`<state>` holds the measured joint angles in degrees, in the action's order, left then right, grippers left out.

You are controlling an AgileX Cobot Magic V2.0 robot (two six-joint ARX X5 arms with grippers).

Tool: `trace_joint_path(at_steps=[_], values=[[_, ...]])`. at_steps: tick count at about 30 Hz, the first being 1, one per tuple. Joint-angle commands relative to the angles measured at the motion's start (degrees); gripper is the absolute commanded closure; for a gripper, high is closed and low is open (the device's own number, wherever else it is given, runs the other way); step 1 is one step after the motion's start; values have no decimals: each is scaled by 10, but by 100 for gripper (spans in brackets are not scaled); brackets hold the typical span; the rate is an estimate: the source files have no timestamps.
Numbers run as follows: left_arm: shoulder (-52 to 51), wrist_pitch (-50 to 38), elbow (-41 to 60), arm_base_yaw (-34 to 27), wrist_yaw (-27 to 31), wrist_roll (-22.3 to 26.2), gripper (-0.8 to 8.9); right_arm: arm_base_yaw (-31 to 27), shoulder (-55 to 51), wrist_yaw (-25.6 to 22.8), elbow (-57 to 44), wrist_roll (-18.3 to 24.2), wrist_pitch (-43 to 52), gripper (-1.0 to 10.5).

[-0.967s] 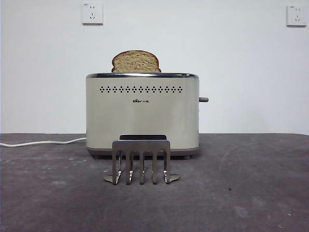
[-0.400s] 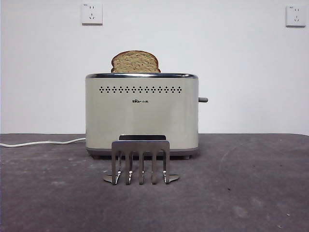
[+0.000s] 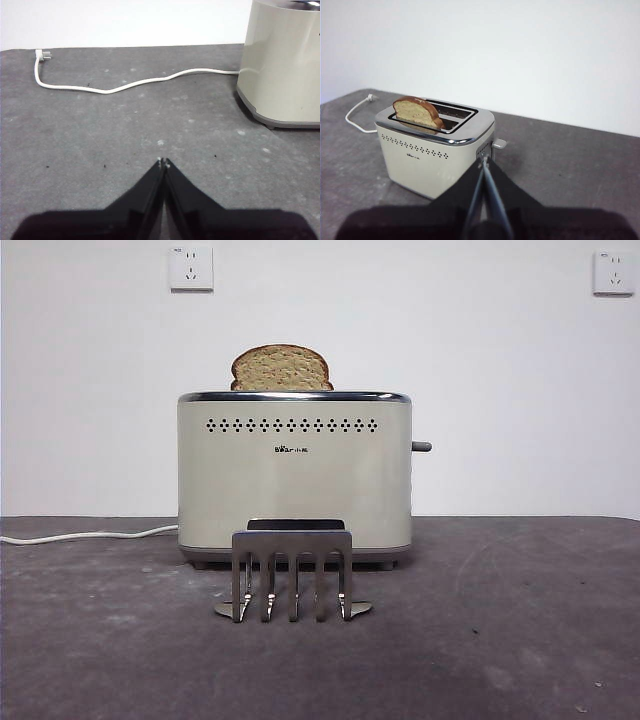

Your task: Pick up a slice of bread from the rack,put the bread on the toaster,press the button

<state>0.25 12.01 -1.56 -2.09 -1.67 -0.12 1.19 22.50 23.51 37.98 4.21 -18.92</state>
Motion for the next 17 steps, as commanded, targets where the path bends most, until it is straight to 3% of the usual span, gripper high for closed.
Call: trace_joint_path(at_steps=[1,9,17], values=[[-1,5,6,-1,0,-5,817,0,-44,-19,-108,-19,71,946],[-1,5,6,-1,0,-5,817,0,-147,-106,-270,-53,138,946],[-1,5,6,-1,0,-5,817,0,-203,-105,-356,-70,134,946]])
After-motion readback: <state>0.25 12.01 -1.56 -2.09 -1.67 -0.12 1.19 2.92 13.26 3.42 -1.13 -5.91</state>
